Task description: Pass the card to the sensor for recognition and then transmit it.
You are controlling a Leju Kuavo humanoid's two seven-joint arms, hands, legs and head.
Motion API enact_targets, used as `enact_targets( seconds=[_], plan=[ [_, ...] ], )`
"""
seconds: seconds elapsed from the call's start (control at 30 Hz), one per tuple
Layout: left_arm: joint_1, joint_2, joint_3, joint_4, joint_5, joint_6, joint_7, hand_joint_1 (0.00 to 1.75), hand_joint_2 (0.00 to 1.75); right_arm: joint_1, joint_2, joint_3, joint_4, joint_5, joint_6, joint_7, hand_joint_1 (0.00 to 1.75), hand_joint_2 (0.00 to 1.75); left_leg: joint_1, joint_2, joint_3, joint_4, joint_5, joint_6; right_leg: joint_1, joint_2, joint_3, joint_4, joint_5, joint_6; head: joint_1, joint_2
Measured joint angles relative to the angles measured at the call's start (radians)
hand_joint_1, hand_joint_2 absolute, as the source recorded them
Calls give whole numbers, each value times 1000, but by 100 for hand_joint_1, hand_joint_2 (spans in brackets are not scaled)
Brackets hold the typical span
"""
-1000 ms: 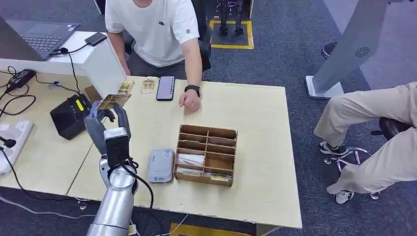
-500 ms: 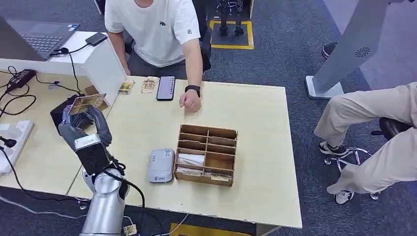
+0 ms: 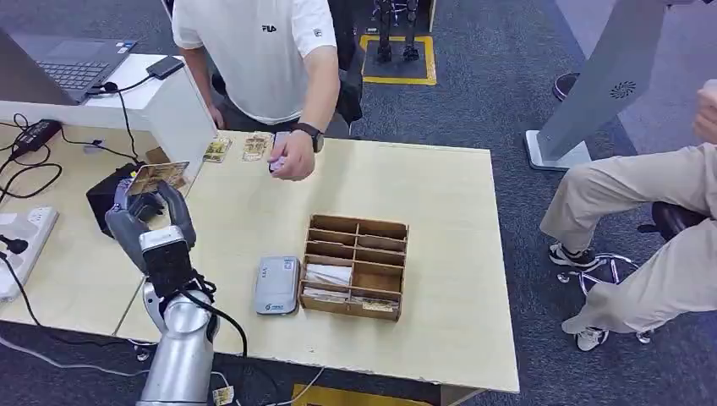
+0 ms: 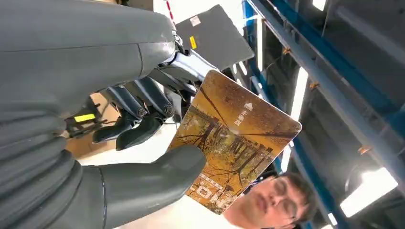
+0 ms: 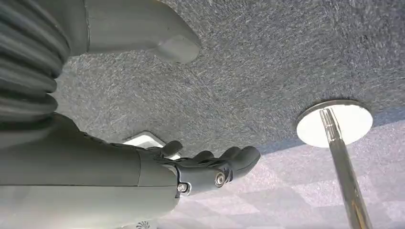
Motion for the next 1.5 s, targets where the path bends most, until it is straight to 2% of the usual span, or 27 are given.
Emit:
enact_targets(
  seconds=[0.17,0.57,1.17,1.5],
  plan=[
    [-15,0,-17,75,-71,0,56,175,175,0,0,0,4,3,0,-2,0,175,0,0,0,0,0,0,0,0,0,0,0,0,0,0],
    [-43,1,-56,204,-131,0,116,175,175,0,0,0,10,2,0,-2,0,175,0,0,0,0,0,0,0,0,0,0,0,0,0,0],
    [-50,10,-77,234,-136,1,129,175,175,0,0,0,12,1,0,-2,0,175,0,0,0,0,0,0,0,0,0,0,0,0,0,0],
    [-46,22,-80,232,-160,2,108,175,175,0,0,0,13,5,0,-13,0,175,0,0,-1,0,0,0,0,0,0,0,0,0,0,0]
  ],
)
